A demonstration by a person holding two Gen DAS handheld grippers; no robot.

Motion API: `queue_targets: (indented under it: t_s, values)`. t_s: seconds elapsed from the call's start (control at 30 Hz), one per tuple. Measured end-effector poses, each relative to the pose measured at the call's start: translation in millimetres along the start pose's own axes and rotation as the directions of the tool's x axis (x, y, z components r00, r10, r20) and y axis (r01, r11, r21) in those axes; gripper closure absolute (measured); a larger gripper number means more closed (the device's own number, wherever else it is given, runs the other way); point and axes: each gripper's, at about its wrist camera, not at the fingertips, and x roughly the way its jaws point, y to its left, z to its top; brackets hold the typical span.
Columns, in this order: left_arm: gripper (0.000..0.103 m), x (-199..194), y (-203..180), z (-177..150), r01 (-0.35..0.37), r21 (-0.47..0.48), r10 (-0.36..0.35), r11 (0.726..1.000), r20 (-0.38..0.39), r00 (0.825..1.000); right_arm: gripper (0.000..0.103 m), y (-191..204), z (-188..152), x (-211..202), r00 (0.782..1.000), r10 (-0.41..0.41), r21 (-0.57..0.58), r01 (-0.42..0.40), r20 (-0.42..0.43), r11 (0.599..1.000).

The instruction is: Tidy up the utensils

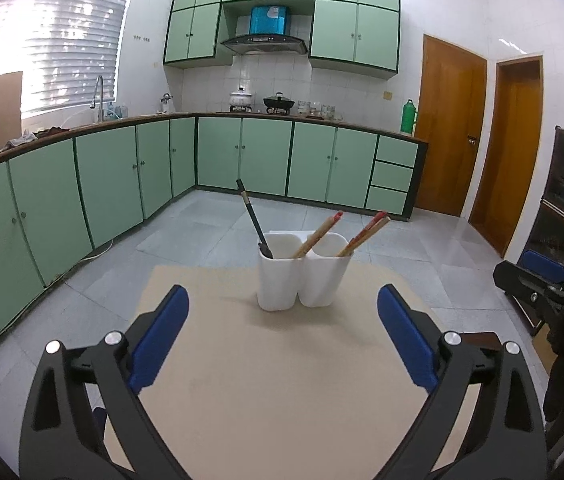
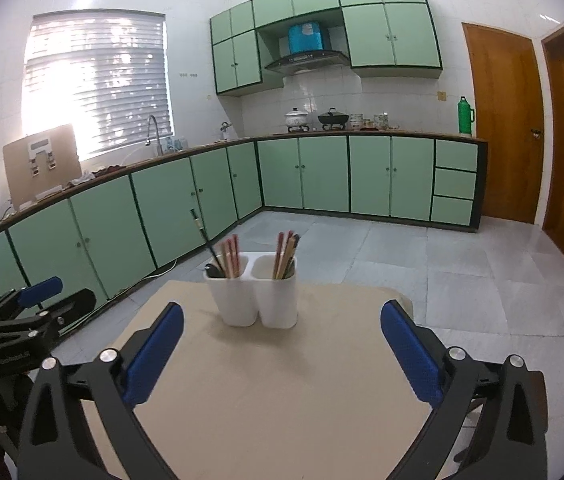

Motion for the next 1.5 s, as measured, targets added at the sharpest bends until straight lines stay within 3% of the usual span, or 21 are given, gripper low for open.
queue_targets:
  t_s: [0.27, 0.7, 1.5]
  values:
    - [0.010, -34.0, -6.9, -3.7, 0.003, 0.007, -0.003, 1.000, 0.034, 0.999, 0.006, 11.5, -3.2, -21.5, 0.999, 0.044, 0.027, -0.044, -0.004, 0.999]
    - [0.010, -66.5, -17.9, -4.0, -0.003, 0.026, 0.001, 1.000, 0.080, 0.997, 0.006, 27.1, -3.7, -53.7, 0.999, 0.035, -0.023, -0.035, 0.041, 0.999]
    - [0.010, -66.9, -22.2, -8.3, -0.012, 0.030, 0.010, 0.999, 0.072, 0.997, 0.006, 30.8, -5.9, -51.7, 0.999, 0.030, -0.038, -0.029, 0.023, 0.999]
